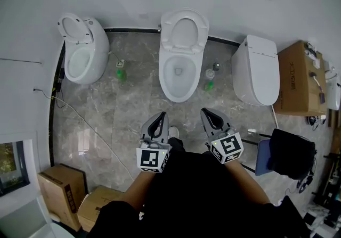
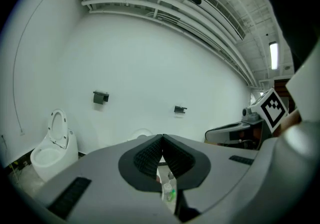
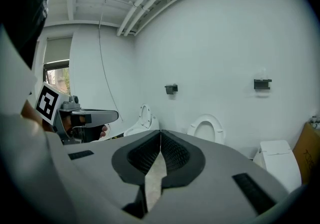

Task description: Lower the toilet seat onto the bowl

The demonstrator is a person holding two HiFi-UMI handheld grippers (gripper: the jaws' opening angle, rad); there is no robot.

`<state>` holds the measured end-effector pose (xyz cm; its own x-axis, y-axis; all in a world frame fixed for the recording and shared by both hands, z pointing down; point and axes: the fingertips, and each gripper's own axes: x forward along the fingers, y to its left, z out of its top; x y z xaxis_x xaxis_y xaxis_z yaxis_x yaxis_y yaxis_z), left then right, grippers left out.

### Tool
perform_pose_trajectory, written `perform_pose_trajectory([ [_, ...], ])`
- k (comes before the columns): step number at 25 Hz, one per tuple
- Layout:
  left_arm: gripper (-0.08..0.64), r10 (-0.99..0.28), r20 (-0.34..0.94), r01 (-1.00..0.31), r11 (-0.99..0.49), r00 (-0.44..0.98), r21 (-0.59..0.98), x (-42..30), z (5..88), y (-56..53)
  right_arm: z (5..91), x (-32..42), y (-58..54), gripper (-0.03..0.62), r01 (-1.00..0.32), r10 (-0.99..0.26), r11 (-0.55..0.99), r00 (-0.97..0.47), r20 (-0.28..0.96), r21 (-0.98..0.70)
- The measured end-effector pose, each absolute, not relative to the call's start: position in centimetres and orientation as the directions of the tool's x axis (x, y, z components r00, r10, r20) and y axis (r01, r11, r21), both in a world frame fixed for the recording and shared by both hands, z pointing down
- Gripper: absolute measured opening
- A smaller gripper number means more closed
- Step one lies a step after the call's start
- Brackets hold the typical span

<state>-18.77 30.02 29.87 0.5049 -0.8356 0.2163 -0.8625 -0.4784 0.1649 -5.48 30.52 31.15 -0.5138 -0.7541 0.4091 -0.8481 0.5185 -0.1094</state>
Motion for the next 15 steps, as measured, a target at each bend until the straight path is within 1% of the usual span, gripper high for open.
perform_pose_trajectory([
  [4, 0.014, -0.827, 0.207, -0.851, -0.495, 0.523, 0.175, -19.8, 31.1, 27.9, 30.3, -5.3, 28.7, 0.031, -0.877, -0.785, 0.477, -0.457, 0.419, -0.063],
  [7, 0.014, -0.833, 0.207, -0.855, -0.475, 0.513, 0.207, -21.2, 31.8, 26.9, 30.1, -5.3, 28.5, 0.031, -0.876, -0.792, 0.478, -0.46, 0.402, -0.063],
  [10, 0.014, -0.833, 0.204, -0.852, -0.471, 0.515, 0.227, -21.3, 31.8, 26.7, 30.3, -4.3, 28.8, 0.031, -0.884, -0.796, 0.465, -0.446, 0.409, -0.058],
  [13, 0.014, -0.835, 0.194, -0.845, -0.456, 0.515, 0.28, -21.3, 31.3, 26.1, 30.6, -4.0, 28.6, 0.031, -0.893, -0.802, 0.445, -0.432, 0.412, -0.07],
  [15, 0.014, -0.839, 0.182, -0.846, -0.458, 0.513, 0.273, -21.1, 30.9, 25.6, 30.8, -4.0, 28.0, 0.031, -0.899, -0.806, 0.435, -0.417, 0.42, -0.057],
])
